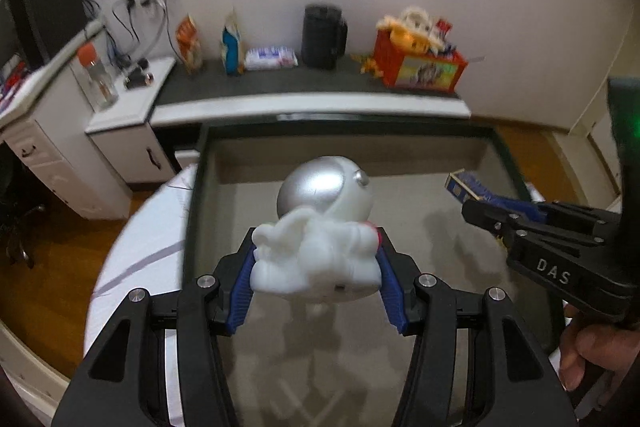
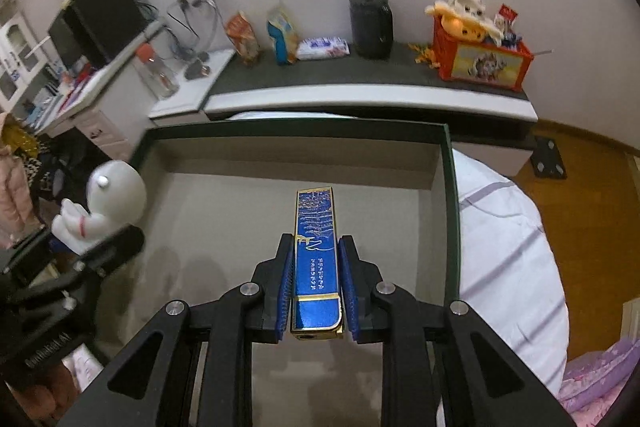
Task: Organize rigid objects
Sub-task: 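Carry the astronaut and blue box into the pink box and open both grippers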
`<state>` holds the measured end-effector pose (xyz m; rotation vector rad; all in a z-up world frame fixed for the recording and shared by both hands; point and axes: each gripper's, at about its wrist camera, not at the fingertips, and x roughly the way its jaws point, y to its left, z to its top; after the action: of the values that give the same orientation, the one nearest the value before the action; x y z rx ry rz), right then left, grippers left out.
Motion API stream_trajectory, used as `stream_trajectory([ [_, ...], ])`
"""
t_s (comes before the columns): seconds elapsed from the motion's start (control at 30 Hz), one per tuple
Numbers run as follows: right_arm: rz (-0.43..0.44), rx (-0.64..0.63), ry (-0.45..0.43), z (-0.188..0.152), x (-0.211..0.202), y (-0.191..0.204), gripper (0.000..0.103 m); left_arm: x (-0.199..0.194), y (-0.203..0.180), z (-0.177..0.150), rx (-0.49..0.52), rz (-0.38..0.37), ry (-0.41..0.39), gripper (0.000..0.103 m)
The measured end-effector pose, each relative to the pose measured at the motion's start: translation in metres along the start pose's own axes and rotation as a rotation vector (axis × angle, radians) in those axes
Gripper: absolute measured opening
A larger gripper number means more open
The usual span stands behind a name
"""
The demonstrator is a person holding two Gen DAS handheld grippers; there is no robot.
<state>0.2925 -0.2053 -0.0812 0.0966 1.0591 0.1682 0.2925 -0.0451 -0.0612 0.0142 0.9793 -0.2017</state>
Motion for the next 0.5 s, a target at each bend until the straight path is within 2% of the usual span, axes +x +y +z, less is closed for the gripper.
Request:
stream_trajectory([
  [0.1,-0.013,0.007,0.044,0.003,0.016,-0.004,0.022,0.022,-0.005,0.004,0.01,0.022,0.057,0.056],
  [0.17,-0.028,0.006,0.058,0.003,0.022,-0.006,0.023,0.028,-0.009,0.004,0.021,0.046,0.079,0.067],
  [0.23,-0.025,0.01,0.054,0.005,0.022,-0.008,0.024,0.027,-0.01,0.003,0.026,0.067,0.069,0.093],
  [0.33,0.007,-0.011,0.048,0.005,0.018,-0.001,0.048,0.015,-0.006,0.001,0.018,0.068,0.035,0.1],
  [0.4,0.01,-0.027,0.034,0.002,0.011,0.006,0.058,0.003,0.0,-0.001,0.002,0.074,0.011,0.101],
  [0.43,0.004,-0.027,0.022,0.001,0.007,0.009,0.067,-0.006,0.005,-0.003,-0.01,0.07,-0.006,0.101],
  [0.47,-0.021,-0.029,0.007,-0.002,0.001,0.01,0.086,-0.015,0.009,-0.005,-0.021,0.064,-0.027,0.102],
  [0.5,-0.031,-0.032,-0.008,-0.003,-0.003,0.012,0.09,-0.022,0.013,-0.007,-0.03,0.062,-0.044,0.102],
])
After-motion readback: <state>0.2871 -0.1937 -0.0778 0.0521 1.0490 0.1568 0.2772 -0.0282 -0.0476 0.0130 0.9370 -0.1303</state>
